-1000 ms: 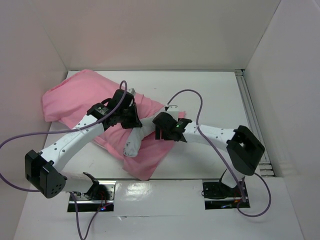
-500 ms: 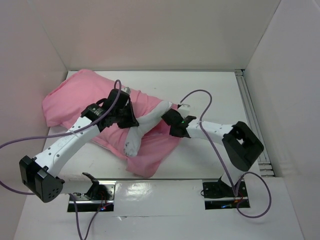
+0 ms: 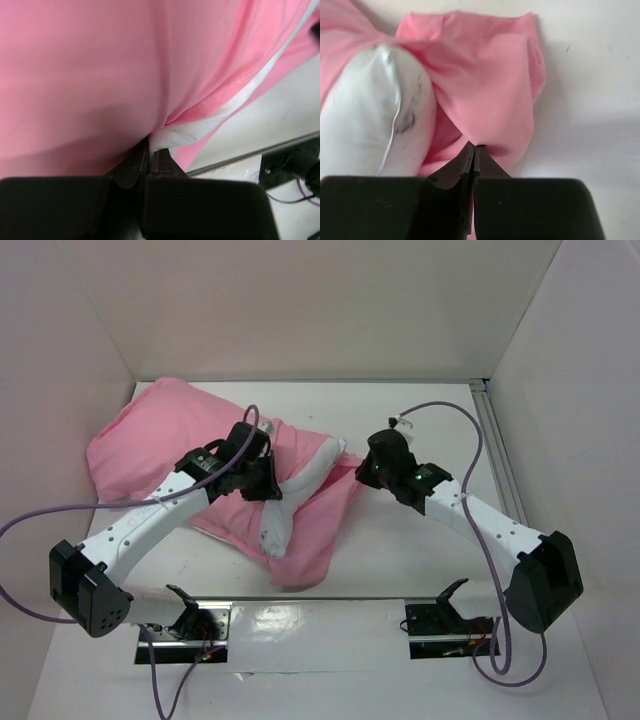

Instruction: Put the pillow into the pillowcase

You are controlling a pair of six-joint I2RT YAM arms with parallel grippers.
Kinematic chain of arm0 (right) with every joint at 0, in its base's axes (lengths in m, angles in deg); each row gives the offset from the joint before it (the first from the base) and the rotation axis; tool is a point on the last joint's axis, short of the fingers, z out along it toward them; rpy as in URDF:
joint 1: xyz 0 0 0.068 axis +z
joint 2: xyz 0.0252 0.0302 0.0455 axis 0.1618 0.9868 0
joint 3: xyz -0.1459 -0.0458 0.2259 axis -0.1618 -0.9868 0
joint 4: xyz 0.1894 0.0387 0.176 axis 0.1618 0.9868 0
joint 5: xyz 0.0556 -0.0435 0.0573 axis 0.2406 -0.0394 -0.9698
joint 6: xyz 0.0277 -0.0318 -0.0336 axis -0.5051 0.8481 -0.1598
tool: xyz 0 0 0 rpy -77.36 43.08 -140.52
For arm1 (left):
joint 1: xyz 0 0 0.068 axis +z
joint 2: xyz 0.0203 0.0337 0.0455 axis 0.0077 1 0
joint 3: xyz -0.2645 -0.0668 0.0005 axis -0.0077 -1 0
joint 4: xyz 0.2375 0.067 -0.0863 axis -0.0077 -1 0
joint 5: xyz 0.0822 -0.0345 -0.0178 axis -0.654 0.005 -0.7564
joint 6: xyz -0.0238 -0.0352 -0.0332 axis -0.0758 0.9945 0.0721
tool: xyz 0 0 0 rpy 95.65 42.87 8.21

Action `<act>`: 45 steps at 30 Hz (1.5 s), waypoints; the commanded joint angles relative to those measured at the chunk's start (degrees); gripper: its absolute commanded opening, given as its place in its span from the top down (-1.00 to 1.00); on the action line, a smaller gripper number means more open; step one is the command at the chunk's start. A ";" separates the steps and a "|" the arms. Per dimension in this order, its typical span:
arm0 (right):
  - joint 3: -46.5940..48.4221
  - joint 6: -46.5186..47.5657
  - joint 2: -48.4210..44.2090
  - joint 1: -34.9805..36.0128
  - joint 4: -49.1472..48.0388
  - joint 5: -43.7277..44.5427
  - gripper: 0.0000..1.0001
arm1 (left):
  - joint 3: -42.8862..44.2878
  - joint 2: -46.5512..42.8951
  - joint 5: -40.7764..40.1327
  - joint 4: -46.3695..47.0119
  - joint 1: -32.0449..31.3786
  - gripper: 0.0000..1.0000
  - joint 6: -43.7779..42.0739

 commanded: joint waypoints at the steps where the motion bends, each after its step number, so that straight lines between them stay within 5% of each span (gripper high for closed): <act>1: 1.83 3.78 -2.48 -7.95 -4.99 0.29 1.00 | -1.92 1.99 3.91 -5.63 -1.41 1.00 -8.94; 6: 6.93 6.42 3.49 -15.61 -11.76 -9.28 1.00 | -3.07 4.62 5.25 -8.52 -4.48 1.00 -13.87; 16: 6.59 4.58 -1.33 -16.14 -19.69 -18.36 1.00 | 7.28 12.71 -7.49 -14.16 -10.11 1.00 -9.57; 18: 6.34 6.07 -0.63 -16.14 -17.74 -18.36 1.00 | 15.45 12.71 -7.49 -14.77 -10.82 0.66 -9.57; 19: 5.81 6.07 -0.63 -16.14 -17.74 -18.36 1.00 | 18.44 12.19 -7.49 -14.77 -12.13 0.18 -10.26; 22: 4.75 6.69 -1.33 -15.62 -16.95 -18.88 1.00 | 30.13 13.23 -11.96 -13.89 -15.03 -0.28 -12.11; 26: 3.52 7.83 -2.56 -15.61 -15.72 -18.88 1.00 | 40.94 19.81 -17.94 -10.57 -17.15 -0.37 -12.64; 35: 2.99 8.36 -4.23 -15.61 -14.66 -18.88 1.00 | 41.23 30.10 -28.06 3.67 -18.47 -0.59 -15.71; 41: 0.89 7.13 -5.90 -16.92 -14.66 -19.41 1.00 | 40.00 35.55 -27.36 7.72 -17.77 -0.54 -14.14; 43: 0.01 7.13 -7.04 -17.98 -14.66 -21.42 1.00 | 38.51 37.83 -26.83 7.73 -17.24 -0.11 -13.62; 45: -1.75 6.08 -7.04 -19.74 -15.62 -22.83 1.00 | 37.80 39.68 -23.76 6.86 -15.75 1.00 -12.48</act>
